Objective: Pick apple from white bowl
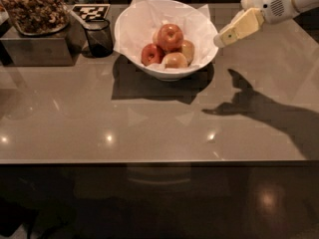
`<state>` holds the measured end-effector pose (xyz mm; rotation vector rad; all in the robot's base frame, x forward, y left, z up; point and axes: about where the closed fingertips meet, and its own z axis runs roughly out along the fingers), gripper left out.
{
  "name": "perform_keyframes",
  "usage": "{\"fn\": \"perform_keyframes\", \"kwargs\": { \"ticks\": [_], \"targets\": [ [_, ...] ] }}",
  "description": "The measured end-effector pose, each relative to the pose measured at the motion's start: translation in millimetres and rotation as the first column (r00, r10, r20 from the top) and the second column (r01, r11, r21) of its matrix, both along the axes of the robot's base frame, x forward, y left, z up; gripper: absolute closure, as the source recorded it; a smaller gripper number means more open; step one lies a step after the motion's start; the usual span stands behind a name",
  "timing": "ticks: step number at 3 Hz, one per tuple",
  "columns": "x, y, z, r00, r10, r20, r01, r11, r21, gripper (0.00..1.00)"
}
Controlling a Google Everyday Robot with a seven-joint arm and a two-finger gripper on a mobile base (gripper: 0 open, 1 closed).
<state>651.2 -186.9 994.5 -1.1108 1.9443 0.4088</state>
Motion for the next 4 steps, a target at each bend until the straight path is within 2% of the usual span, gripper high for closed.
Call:
{"fn": "perform_keyframes", "kwargs": {
  "ticks": [1,3,4],
  "targets": [
    [26.5,42.2,-26.1,0.996,0.08,-0.038,-0.079,0.996,0.032,0.0],
    [29.1,45.8,-29.1,0.9955,0.086,-0.042,-0.084,0.996,0.034,0.39],
    [29.1,45.9,-29.1,0.9954,0.086,-0.042,-0.084,0.996,0.034,0.29]
  ]
}}
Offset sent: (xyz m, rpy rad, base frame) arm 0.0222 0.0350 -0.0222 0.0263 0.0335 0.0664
